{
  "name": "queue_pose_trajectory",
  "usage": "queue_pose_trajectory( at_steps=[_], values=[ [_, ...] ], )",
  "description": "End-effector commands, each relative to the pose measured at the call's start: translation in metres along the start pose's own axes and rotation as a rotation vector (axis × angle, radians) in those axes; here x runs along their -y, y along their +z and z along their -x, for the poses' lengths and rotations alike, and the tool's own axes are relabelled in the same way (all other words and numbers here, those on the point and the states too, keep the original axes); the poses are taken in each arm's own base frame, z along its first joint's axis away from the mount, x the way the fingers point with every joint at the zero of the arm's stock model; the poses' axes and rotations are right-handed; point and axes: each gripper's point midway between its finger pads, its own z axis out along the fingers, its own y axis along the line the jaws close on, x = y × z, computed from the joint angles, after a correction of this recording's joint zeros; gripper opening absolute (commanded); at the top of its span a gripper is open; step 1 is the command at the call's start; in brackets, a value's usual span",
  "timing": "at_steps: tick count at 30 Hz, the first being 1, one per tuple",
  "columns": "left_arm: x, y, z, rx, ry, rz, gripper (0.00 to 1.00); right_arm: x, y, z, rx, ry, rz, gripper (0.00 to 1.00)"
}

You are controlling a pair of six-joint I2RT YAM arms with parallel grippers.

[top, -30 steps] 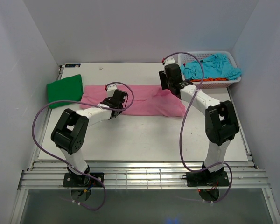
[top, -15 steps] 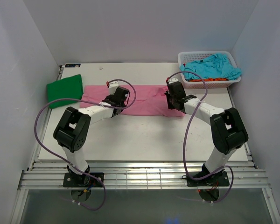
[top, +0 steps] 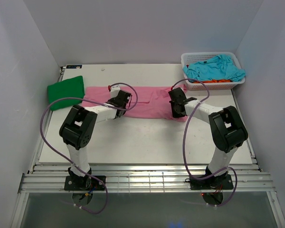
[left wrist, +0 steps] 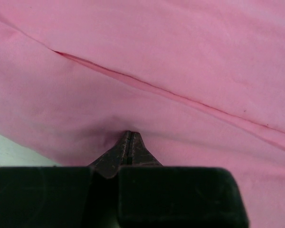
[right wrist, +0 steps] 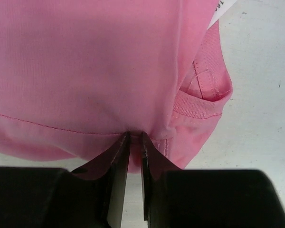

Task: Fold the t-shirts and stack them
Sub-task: Fold the tshirt

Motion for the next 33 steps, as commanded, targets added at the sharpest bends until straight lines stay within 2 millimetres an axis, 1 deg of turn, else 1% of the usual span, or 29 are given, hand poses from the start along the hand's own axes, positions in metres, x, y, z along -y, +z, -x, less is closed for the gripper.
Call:
queue_pose_trajectory(
  at_steps=[1,4,7,8,9,11,13,14,16,20,22,23,24,25,27,29,30,32,33],
  values=[
    [-0.023,0.009,-0.009,-0.043,-0.018,0.053,0.0,0.006,0.004,-0.026,-0.099,0.022,-0.047,0.21],
    [-0.037,0.011,-0.011,-0.053,-0.031,0.077,0.0,0.013,0.007,-0.041,-0.138,0.023,-0.086,0.22],
    [-0.052,0.012,-0.012,-0.063,-0.053,0.096,0.0,0.023,0.007,-0.047,-0.149,0.024,-0.131,0.22],
    [-0.053,0.012,-0.013,-0.066,-0.057,0.088,0.0,0.026,0.007,-0.047,-0.151,0.03,-0.138,0.22],
    [-0.058,0.013,-0.016,-0.074,-0.057,0.091,0.0,0.027,0.007,-0.047,-0.151,0.031,-0.141,0.22],
    [-0.057,0.011,-0.014,-0.067,-0.06,0.077,0.0,0.032,0.006,-0.046,-0.157,0.031,-0.15,0.22],
    [-0.055,0.008,-0.02,-0.087,-0.063,0.05,0.0,0.037,0.003,-0.047,-0.166,0.026,-0.169,0.22],
    [-0.052,0.006,-0.018,-0.08,-0.072,0.03,0.0,0.041,0.001,-0.047,-0.165,0.025,-0.19,0.22],
    [-0.049,0.002,-0.024,-0.082,-0.064,0.016,0.0,0.046,-0.003,-0.047,-0.163,0.027,-0.208,0.22],
    [-0.032,-0.007,-0.018,-0.034,-0.049,-0.056,0.0,0.059,-0.012,-0.043,-0.15,0.041,-0.25,0.23],
    [-0.014,-0.017,-0.006,0.012,-0.04,-0.125,0.0,0.064,-0.015,-0.039,-0.143,0.044,-0.268,0.23],
    [-0.006,-0.021,0.005,0.04,-0.039,-0.154,0.0,0.07,-0.018,-0.037,-0.139,0.052,-0.283,0.23],
    [0.001,-0.026,0.01,0.052,-0.037,-0.178,0.0,0.073,-0.021,-0.039,-0.148,0.051,-0.295,0.23],
    [0.006,-0.031,0.018,0.069,-0.041,-0.194,0.0,0.077,-0.024,-0.038,-0.147,0.057,-0.307,0.24],
    [0.014,-0.039,0.027,0.088,-0.044,-0.211,0.0,0.083,-0.032,-0.035,-0.128,0.072,-0.317,0.24],
    [0.015,-0.046,0.031,0.103,-0.047,-0.204,0.0,0.086,-0.039,-0.033,-0.111,0.088,-0.315,0.24],
    [0.017,-0.05,0.026,0.099,-0.044,-0.206,0.0,0.088,-0.041,-0.033,-0.11,0.09,-0.315,0.24],
    [0.014,-0.058,0.025,0.105,-0.05,-0.198,0.0,0.091,-0.045,-0.033,-0.103,0.097,-0.322,0.25],
    [0.013,-0.061,0.017,0.094,-0.058,-0.195,0.0,0.092,-0.047,-0.035,-0.108,0.096,-0.325,0.25]
  ],
)
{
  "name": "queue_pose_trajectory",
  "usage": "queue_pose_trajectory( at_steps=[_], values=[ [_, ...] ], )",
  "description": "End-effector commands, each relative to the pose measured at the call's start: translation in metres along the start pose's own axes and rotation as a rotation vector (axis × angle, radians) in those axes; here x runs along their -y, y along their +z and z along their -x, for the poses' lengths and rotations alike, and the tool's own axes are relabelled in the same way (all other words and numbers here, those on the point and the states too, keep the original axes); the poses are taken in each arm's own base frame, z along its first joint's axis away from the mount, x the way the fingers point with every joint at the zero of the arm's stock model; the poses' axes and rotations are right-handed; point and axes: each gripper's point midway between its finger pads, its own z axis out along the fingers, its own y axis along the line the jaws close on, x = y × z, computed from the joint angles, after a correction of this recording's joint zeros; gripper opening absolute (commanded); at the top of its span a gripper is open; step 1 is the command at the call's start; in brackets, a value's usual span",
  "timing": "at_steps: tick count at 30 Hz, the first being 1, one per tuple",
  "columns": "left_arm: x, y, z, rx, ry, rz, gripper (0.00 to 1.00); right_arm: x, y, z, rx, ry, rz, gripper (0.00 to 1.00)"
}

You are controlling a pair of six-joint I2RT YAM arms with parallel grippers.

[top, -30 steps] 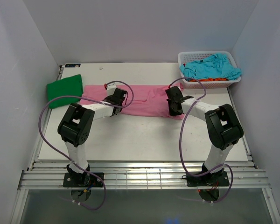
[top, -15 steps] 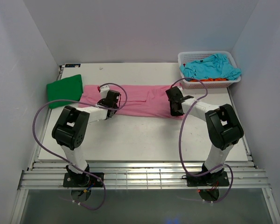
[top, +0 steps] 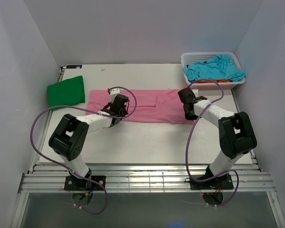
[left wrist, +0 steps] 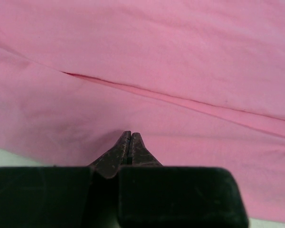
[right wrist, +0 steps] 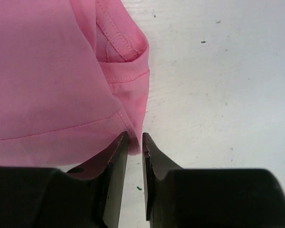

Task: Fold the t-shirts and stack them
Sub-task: Fold the tshirt

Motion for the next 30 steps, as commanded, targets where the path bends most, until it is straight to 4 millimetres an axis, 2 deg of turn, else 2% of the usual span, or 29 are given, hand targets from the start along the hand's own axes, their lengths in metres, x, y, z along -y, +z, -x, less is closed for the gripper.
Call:
queue_pose_trajectory(
  at_steps=[1,3,4,7,8,11,14,17,18,20,21,22,25,26,27,30],
  values=[
    [0.0,-0.028,0.014,0.043,-0.034,0.003,0.0,0.02,-0.012,-0.003,0.005,0.015,-0.054,0.25],
    [-0.001,-0.04,0.011,0.055,-0.045,0.008,0.0,0.021,-0.013,-0.005,0.003,0.018,-0.057,0.25],
    [-0.008,-0.044,0.0,0.04,-0.051,0.028,0.0,0.023,-0.014,-0.005,0.006,0.021,-0.058,0.25],
    [-0.013,-0.064,0.003,0.084,-0.063,0.037,0.0,0.026,-0.02,-0.002,0.03,0.04,-0.06,0.24],
    [-0.014,-0.07,0.008,0.105,-0.067,0.042,0.0,0.028,-0.023,0.002,0.044,0.045,-0.062,0.24],
    [-0.021,-0.089,0.04,0.197,-0.077,0.068,0.0,0.029,-0.034,0.018,0.102,0.062,-0.043,0.25],
    [-0.045,-0.099,0.065,0.292,-0.068,0.192,0.0,0.023,-0.046,0.037,0.164,0.07,0.019,0.27],
    [-0.064,-0.089,0.069,0.292,-0.067,0.259,0.0,0.013,-0.054,0.053,0.217,0.069,0.092,0.28],
    [-0.078,-0.081,0.071,0.286,-0.084,0.291,0.0,0.009,-0.055,0.058,0.233,0.072,0.11,0.27],
    [-0.089,-0.062,0.063,0.233,-0.096,0.296,0.0,0.001,-0.055,0.064,0.239,0.066,0.149,0.27],
    [-0.105,-0.052,0.065,0.215,-0.123,0.331,0.0,-0.003,-0.054,0.067,0.244,0.065,0.162,0.27],
    [-0.112,-0.041,0.057,0.182,-0.117,0.353,0.0,-0.008,-0.05,0.069,0.235,0.057,0.174,0.27],
    [-0.124,-0.023,0.054,0.15,-0.115,0.375,0.0,-0.018,-0.041,0.073,0.214,0.039,0.186,0.26],
    [-0.127,-0.014,0.045,0.122,-0.103,0.384,0.0,-0.02,-0.037,0.073,0.205,0.031,0.19,0.25],
    [-0.13,-0.009,0.045,0.117,-0.102,0.393,0.0,-0.022,-0.034,0.073,0.199,0.028,0.192,0.25],
    [-0.132,0.004,0.039,0.103,-0.088,0.398,0.0,-0.032,-0.023,0.073,0.181,0.018,0.208,0.24]
  ],
)
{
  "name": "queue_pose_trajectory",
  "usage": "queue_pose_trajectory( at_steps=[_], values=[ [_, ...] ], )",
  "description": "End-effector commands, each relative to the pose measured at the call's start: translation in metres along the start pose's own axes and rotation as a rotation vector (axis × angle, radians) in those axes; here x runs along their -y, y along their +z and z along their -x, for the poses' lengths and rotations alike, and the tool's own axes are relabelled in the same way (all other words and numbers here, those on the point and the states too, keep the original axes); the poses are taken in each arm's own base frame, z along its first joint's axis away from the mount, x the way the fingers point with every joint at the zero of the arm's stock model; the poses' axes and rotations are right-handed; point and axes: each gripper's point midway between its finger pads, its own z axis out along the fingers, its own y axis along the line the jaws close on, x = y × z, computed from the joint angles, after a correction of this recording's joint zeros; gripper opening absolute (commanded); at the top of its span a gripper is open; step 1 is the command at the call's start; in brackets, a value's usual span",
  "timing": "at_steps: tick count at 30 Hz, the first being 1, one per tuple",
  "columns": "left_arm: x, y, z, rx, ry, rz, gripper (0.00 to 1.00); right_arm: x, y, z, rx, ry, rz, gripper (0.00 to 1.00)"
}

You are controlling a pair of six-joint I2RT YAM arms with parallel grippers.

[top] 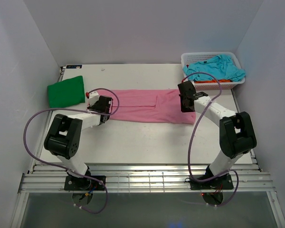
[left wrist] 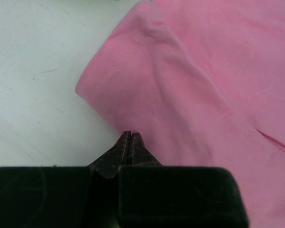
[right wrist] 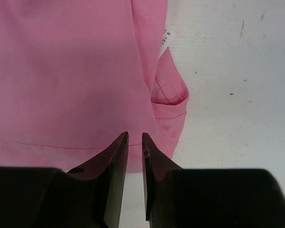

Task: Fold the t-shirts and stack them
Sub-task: Fold the tshirt

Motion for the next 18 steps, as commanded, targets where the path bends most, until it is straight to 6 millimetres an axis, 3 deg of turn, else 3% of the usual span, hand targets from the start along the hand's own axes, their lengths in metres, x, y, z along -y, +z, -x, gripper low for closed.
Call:
queue_pose_trajectory(
  at_steps=[1,8,18],
  values=[
    [0.019,0.005,0.021,0.043,-0.027,-0.06,0.0,-0.011,0.012,0.013,0.012,-0.001,0.042,0.24],
    [0.01,0.01,0.011,0.005,-0.016,0.0,0.0,-0.02,0.036,0.005,-0.036,-0.019,0.039,0.22],
    [-0.027,-0.012,-0.013,-0.094,-0.05,0.102,0.0,-0.023,0.06,-0.007,-0.099,-0.032,0.031,0.21]
  ],
)
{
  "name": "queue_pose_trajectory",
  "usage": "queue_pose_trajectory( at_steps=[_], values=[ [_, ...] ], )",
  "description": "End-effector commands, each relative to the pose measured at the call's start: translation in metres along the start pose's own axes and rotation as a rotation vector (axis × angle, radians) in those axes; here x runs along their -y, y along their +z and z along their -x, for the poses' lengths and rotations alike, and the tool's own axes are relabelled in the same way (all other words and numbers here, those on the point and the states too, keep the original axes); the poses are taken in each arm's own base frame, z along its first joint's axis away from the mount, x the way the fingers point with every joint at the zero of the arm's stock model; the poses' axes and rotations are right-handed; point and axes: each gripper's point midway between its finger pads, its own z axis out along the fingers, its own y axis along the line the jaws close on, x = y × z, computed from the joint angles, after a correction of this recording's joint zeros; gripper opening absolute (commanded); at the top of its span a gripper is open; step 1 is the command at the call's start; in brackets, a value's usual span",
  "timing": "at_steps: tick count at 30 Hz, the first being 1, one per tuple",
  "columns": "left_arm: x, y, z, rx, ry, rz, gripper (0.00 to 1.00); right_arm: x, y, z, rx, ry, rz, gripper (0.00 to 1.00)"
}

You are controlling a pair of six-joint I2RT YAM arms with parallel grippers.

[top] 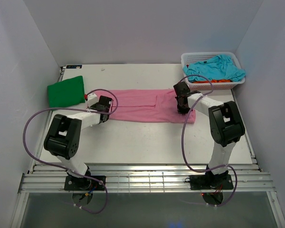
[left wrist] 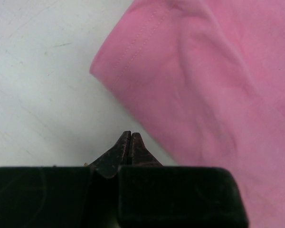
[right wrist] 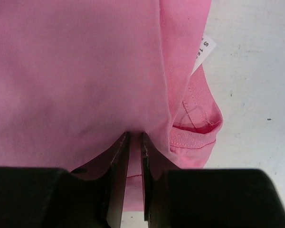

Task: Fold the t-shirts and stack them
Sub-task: Fold the tshirt

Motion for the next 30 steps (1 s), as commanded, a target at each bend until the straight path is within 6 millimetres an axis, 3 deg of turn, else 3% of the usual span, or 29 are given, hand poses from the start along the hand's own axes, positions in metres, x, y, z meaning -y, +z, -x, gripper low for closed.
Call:
queue_pose_trajectory(
  at_steps=[1,5,11,15,18,19,20,22,24,26,30],
  values=[
    [-0.02,-0.015,0.004,-0.009,-0.059,0.044,0.0,-0.003,0.006,0.017,0.024,0.007,0.018,0.21],
    [-0.025,-0.023,0.004,-0.006,-0.082,0.027,0.0,-0.006,0.013,0.014,0.003,0.001,0.024,0.21],
    [-0.018,-0.042,0.046,0.096,-0.143,-0.04,0.0,-0.008,0.023,0.01,-0.024,0.0,0.026,0.21],
    [0.003,-0.046,0.08,0.2,-0.182,-0.127,0.0,-0.01,0.028,0.012,-0.034,-0.003,0.03,0.21],
    [0.018,-0.036,0.088,0.212,-0.151,-0.136,0.0,-0.011,0.031,0.012,-0.044,-0.009,0.03,0.21],
    [0.023,-0.024,0.078,0.188,-0.117,-0.115,0.0,-0.012,0.031,0.014,-0.042,-0.009,0.032,0.21],
    [0.03,-0.022,0.084,0.19,-0.117,-0.115,0.0,-0.011,0.032,0.015,-0.042,-0.011,0.031,0.21],
    [0.034,-0.011,0.074,0.15,-0.081,-0.093,0.0,-0.012,0.033,0.018,-0.041,-0.014,0.03,0.21],
    [0.039,0.001,0.057,0.091,-0.044,-0.064,0.0,-0.012,0.035,0.019,-0.046,-0.021,0.031,0.21],
    [0.037,0.011,0.043,0.047,-0.015,-0.021,0.0,-0.012,0.036,0.021,-0.047,-0.024,0.028,0.21],
    [0.02,0.011,0.029,-0.002,0.006,0.053,0.0,-0.011,0.038,0.024,-0.046,-0.028,0.026,0.21]
  ],
)
